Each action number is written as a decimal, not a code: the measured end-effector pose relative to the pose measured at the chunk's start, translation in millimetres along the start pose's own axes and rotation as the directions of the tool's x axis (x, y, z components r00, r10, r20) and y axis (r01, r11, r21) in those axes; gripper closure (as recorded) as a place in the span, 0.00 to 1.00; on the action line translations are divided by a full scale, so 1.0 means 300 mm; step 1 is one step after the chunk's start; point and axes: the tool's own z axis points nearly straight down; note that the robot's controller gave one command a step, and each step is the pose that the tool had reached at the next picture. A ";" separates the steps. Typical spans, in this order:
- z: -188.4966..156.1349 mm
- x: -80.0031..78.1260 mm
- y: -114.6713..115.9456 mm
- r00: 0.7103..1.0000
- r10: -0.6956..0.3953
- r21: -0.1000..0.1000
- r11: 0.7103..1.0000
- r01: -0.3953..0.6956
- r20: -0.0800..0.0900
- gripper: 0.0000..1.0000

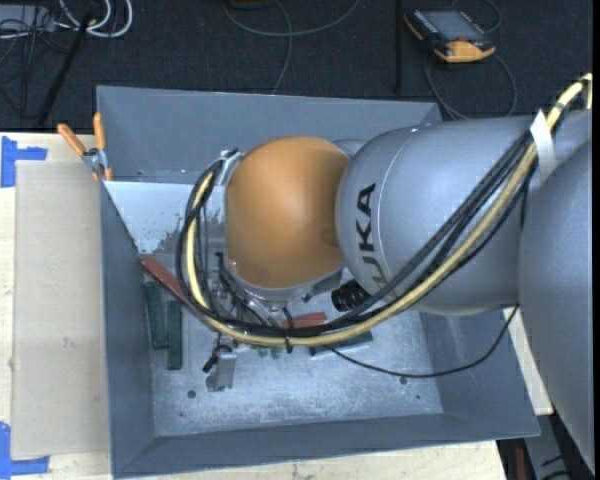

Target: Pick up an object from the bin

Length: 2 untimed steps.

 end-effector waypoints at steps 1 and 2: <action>0.237 -0.032 -0.196 0.975 -0.223 0.003 0.975 0.223 -0.005 0.00; 0.481 -0.199 -0.314 0.986 -0.168 0.002 0.986 0.168 0.000 0.00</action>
Offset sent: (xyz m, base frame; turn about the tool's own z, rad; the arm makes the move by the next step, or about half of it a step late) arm 0.0095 -0.0564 -0.0682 -0.2290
